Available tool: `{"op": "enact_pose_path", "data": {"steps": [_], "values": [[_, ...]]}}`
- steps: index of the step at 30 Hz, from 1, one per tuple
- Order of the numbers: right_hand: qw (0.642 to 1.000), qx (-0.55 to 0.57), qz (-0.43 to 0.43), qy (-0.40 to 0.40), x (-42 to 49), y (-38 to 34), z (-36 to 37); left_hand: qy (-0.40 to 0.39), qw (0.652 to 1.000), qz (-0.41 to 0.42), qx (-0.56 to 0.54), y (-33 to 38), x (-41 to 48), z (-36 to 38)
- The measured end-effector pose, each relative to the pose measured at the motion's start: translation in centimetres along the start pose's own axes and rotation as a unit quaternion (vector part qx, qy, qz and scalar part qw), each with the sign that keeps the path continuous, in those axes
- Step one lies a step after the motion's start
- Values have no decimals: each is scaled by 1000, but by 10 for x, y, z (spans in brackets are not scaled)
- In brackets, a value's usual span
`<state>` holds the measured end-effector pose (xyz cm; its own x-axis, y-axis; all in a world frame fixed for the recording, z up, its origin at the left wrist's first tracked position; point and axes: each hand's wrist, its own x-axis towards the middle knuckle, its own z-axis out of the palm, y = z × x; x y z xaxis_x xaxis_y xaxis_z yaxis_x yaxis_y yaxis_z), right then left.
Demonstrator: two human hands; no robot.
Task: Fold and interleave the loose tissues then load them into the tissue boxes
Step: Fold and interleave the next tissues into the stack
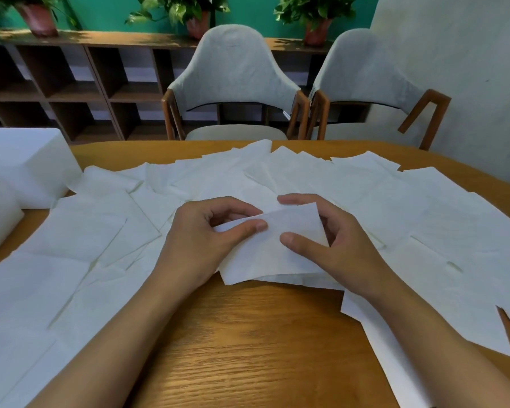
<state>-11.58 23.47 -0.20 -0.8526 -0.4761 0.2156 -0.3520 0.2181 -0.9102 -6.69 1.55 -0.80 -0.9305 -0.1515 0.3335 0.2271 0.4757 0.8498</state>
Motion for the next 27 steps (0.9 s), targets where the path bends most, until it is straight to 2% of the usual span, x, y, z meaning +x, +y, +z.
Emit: {"op": "enact_pose_path", "data": {"steps": [10,14,18,21,23,25,27], "values": [[1000,4,-19,13,0,-1,5,9,1000,-16,6,-4,1,3],[998,48,-36,29,1,-3,3,28,999,14,27,-3,0,5],[993,71,-54,72,4,-3,-2,7,997,-56,-48,1,1,6],[996,68,-41,49,5,1,-6,25,993,-52,-108,4,0,6],[999,22,-33,27,5,7,-8,29,990,-42,-129,4,-1,7],[999,-10,-11,34,6,11,-9,41,993,-31,-105,1,-1,10],[997,-22,-8,78,8,14,-12,62,998,8,-12,-3,-2,13]]}}
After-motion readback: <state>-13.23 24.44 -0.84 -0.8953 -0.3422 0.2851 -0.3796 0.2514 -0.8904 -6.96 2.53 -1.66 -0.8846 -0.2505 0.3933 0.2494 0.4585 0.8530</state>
